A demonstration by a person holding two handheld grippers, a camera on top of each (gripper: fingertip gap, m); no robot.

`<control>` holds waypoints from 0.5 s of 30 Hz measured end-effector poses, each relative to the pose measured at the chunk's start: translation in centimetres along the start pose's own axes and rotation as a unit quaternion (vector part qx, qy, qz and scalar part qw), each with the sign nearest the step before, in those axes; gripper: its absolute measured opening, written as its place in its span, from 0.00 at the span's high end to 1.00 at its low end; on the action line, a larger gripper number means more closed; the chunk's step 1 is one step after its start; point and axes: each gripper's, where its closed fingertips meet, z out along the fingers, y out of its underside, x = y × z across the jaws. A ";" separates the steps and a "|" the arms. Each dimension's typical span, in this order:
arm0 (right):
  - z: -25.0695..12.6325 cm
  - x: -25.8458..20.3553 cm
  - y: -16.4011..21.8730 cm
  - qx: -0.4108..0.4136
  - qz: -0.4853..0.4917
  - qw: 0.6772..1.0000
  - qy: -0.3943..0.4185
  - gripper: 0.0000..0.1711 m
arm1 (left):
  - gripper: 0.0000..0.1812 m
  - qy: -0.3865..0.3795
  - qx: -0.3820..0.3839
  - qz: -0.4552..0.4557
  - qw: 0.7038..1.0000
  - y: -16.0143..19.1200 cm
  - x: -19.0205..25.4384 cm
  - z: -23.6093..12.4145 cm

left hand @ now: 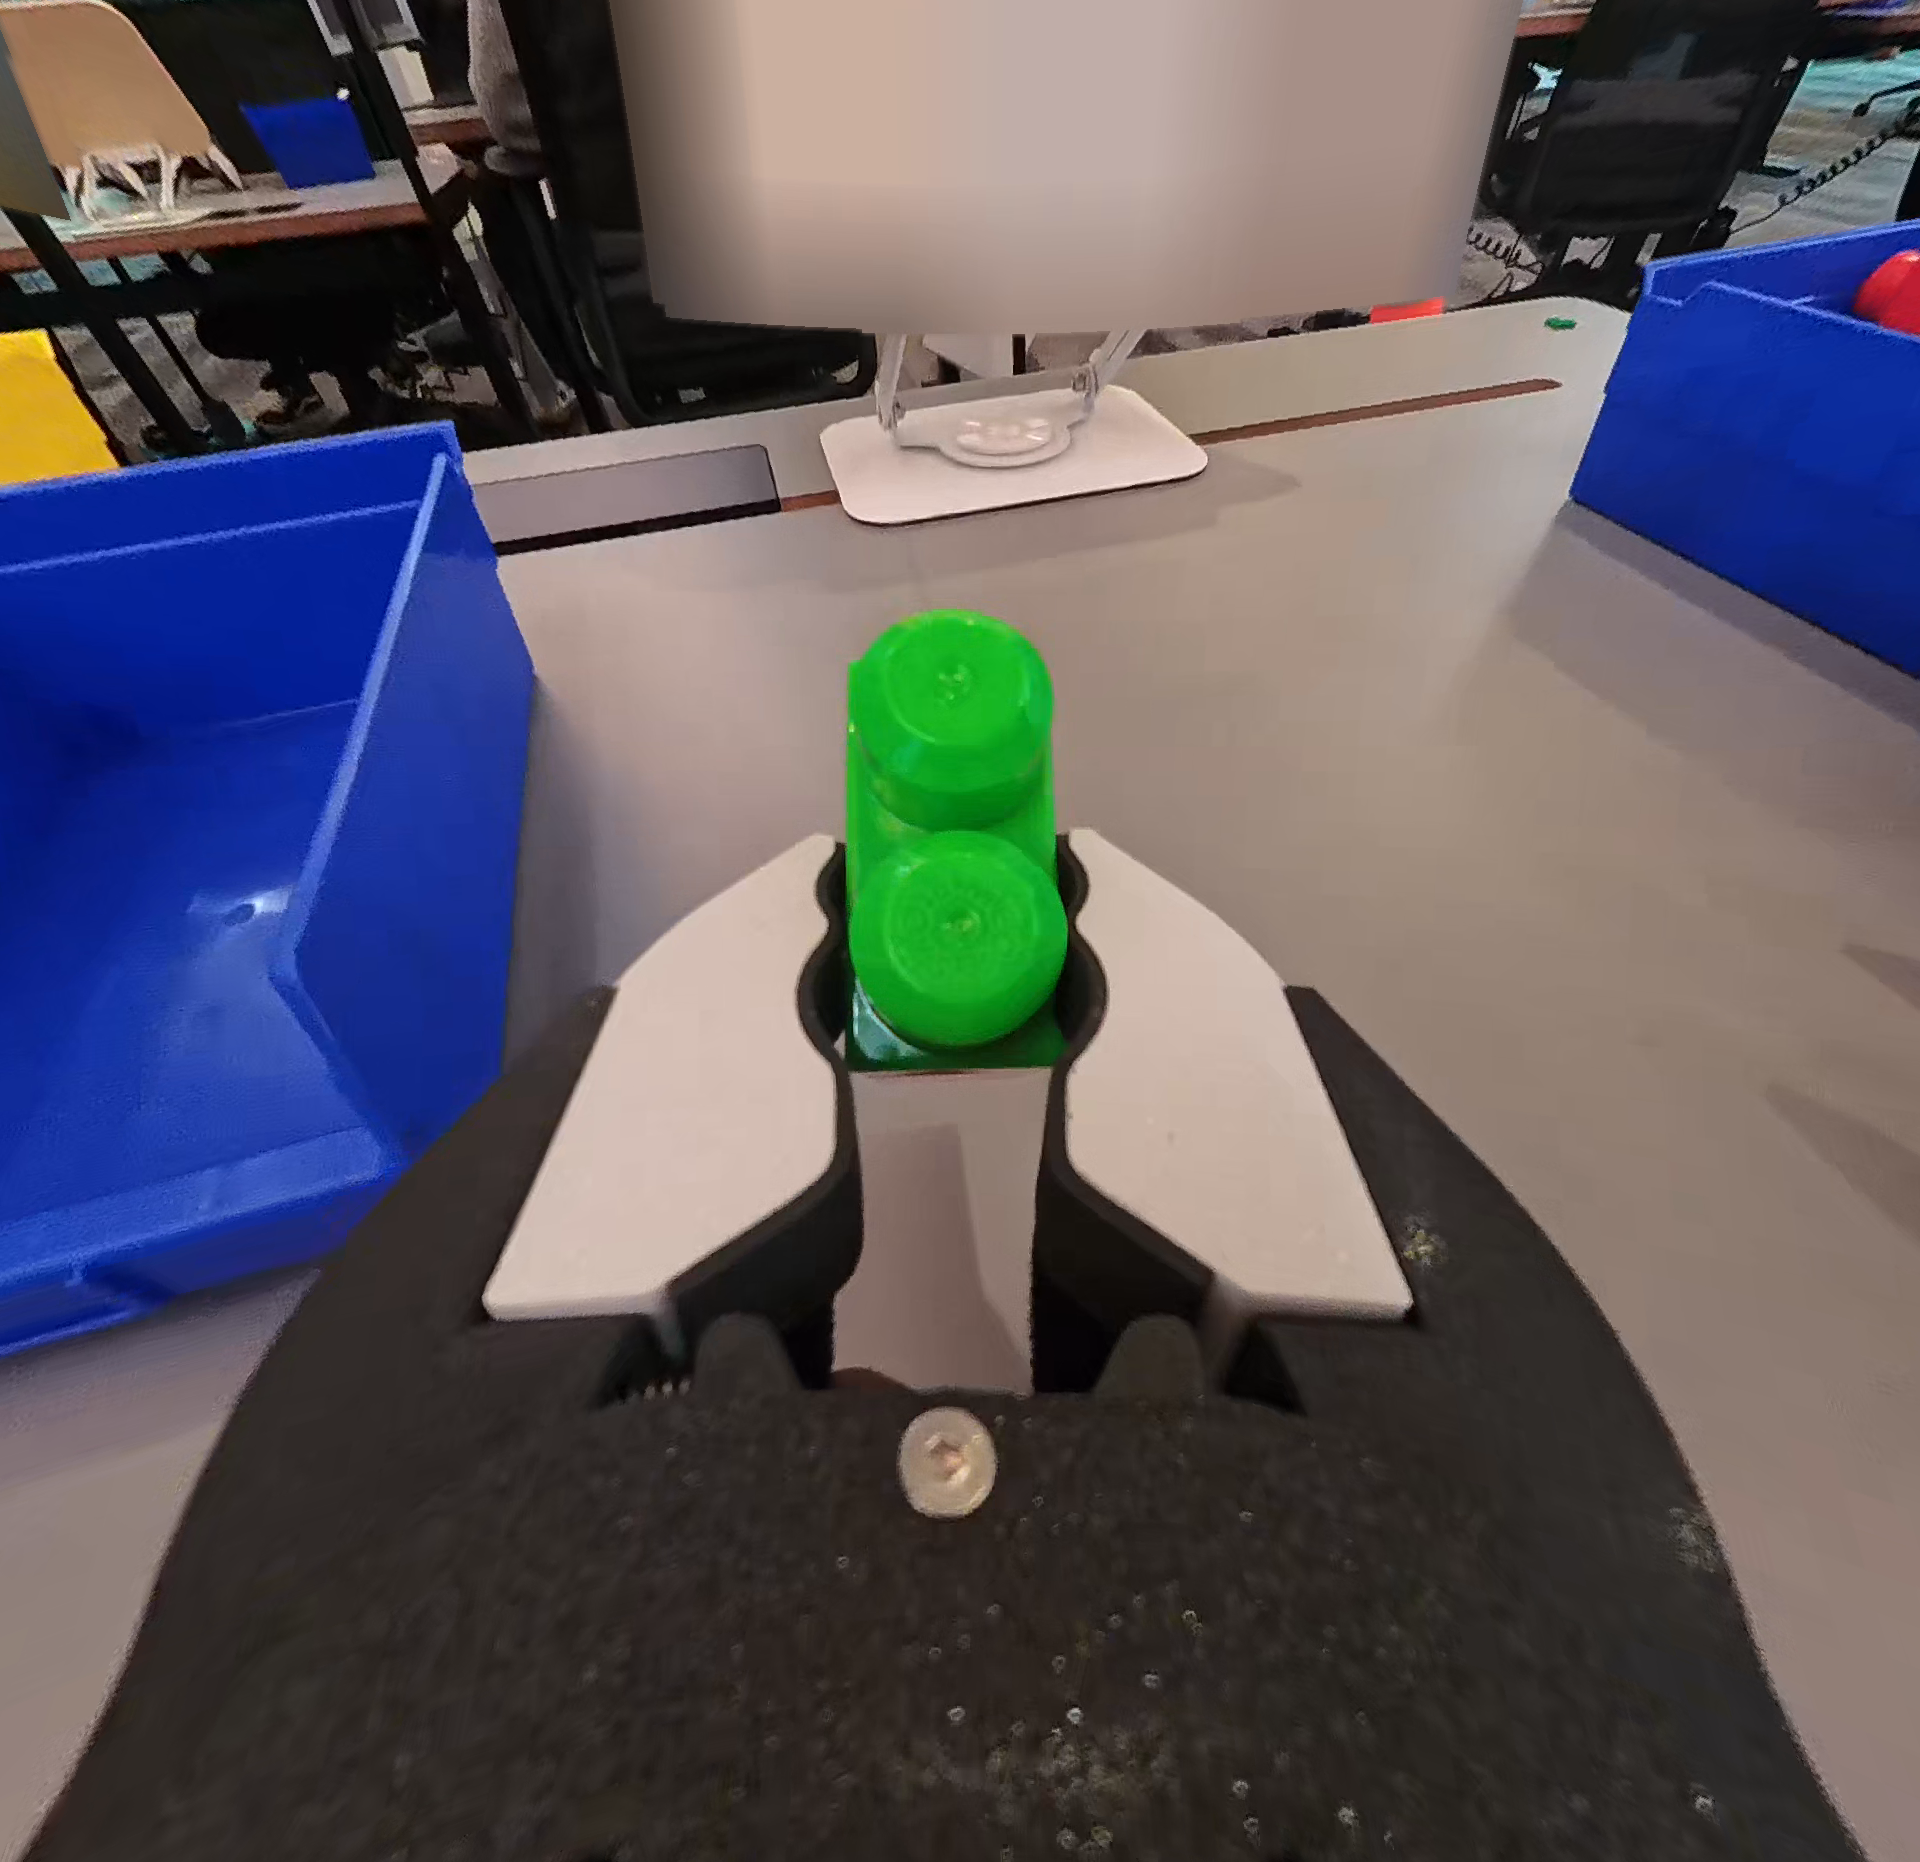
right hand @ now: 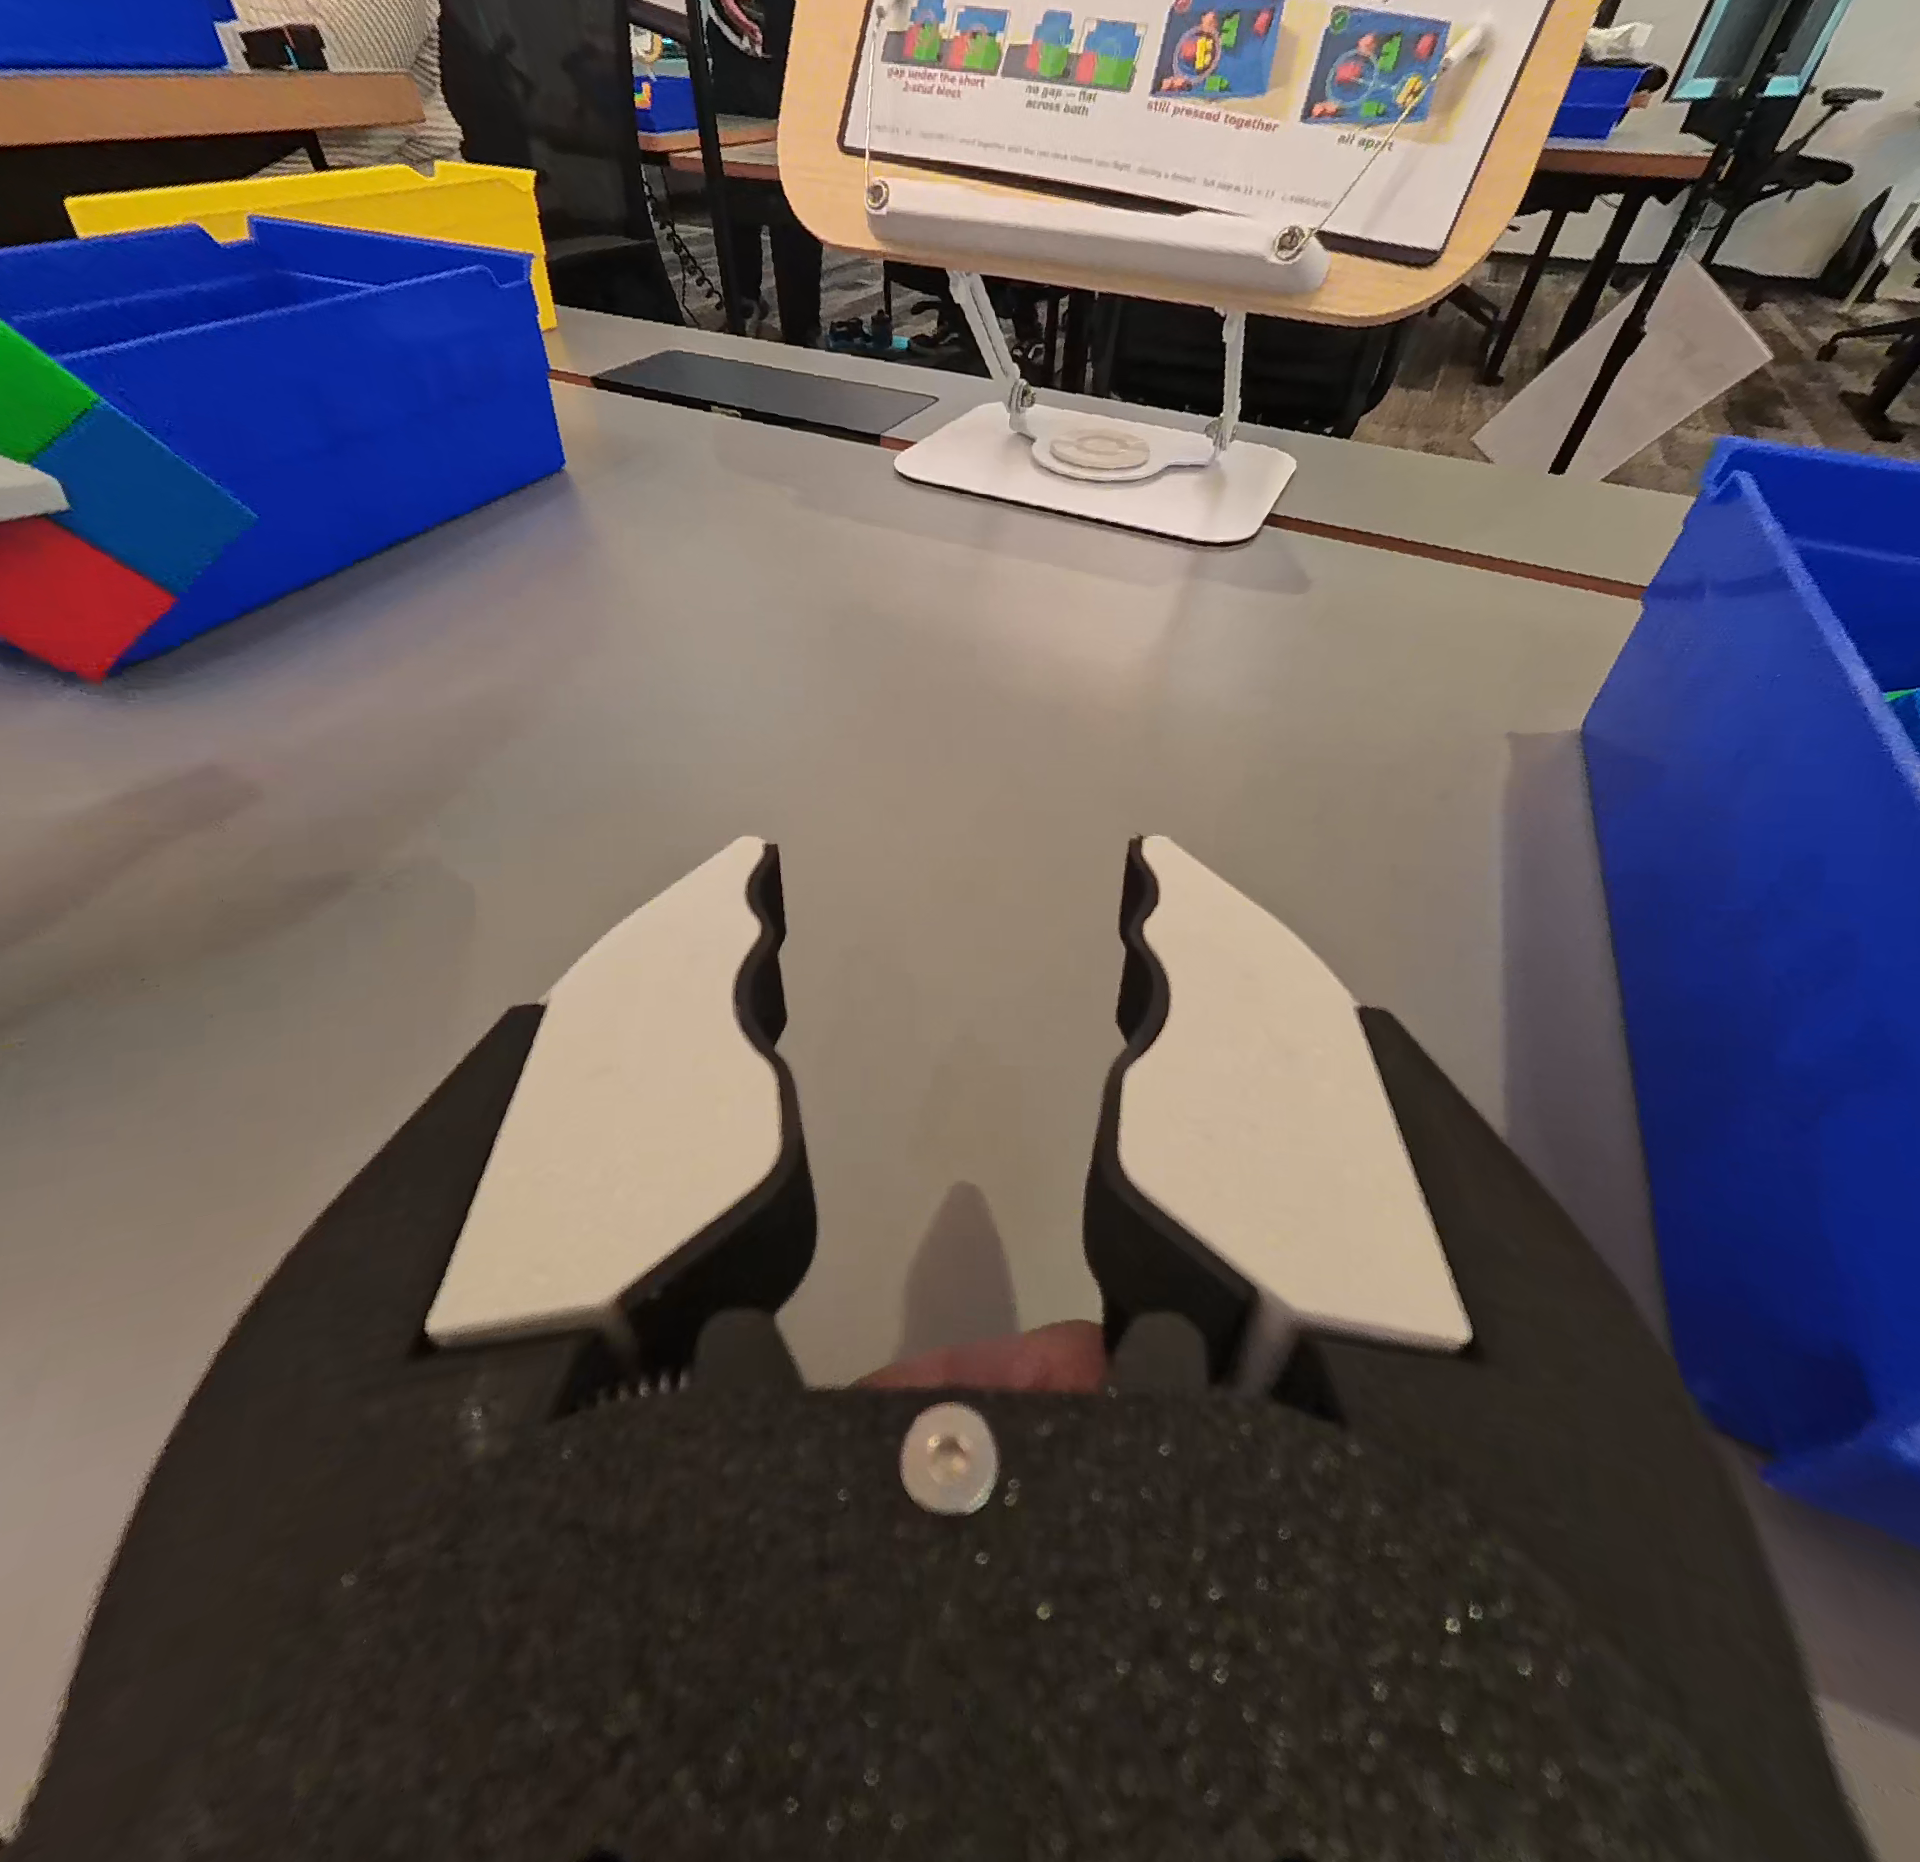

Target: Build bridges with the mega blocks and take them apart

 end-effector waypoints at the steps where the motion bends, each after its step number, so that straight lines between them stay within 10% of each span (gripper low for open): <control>1: 0.0 0.0 0.0 0.000 -0.001 1.000 0.000 0.64 | 0.80 0.000 -0.002 0.000 1.000 0.2 0.0 0.1; 8: 0.0 0.0 0.0 0.000 0.000 1.000 0.000 0.64 | 0.80 0.016 -0.011 0.001 1.000 0.4 -0.3 0.5; 15: 0.9 -2.3 -2.9 0.022 -0.019 0.990 -0.135 0.65 | 0.80 0.249 0.010 0.018 0.968 -3.4 3.7 1.0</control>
